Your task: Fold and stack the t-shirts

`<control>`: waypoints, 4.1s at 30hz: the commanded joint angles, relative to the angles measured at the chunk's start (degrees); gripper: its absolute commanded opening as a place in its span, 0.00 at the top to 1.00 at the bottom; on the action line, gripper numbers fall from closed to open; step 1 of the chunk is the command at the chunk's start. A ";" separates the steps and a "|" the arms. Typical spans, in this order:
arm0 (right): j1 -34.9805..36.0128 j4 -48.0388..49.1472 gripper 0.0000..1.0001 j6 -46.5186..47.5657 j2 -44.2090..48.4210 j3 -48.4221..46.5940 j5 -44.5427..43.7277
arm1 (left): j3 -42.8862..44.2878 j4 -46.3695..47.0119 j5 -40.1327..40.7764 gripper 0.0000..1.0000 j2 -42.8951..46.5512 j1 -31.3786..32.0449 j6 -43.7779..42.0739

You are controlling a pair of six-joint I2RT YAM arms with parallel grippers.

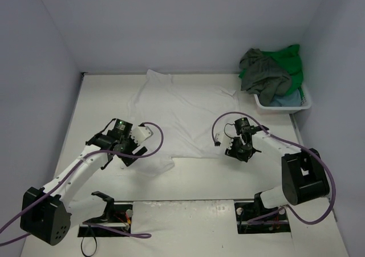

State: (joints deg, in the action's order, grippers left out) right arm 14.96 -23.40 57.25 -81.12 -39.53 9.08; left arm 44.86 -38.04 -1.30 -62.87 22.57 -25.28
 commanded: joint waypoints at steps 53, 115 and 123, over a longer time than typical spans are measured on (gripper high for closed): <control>-0.99 -0.16 1.00 -1.97 -1.23 -0.37 0.50 | 1.63 8.77 -8.19 0.15 -20.80 20.32 -3.46; -5.82 -0.07 1.00 0.23 -9.92 -24.36 3.66 | 18.94 8.16 1.57 1.00 -17.71 2.49 -13.39; -6.96 0.46 1.00 0.49 -14.67 -29.29 3.14 | 24.74 11.76 1.92 1.00 -25.19 1.08 -14.80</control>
State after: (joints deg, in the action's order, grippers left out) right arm 8.82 -23.24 57.12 -95.26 -65.69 12.49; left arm 65.67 -29.87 0.25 -87.57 24.60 -38.30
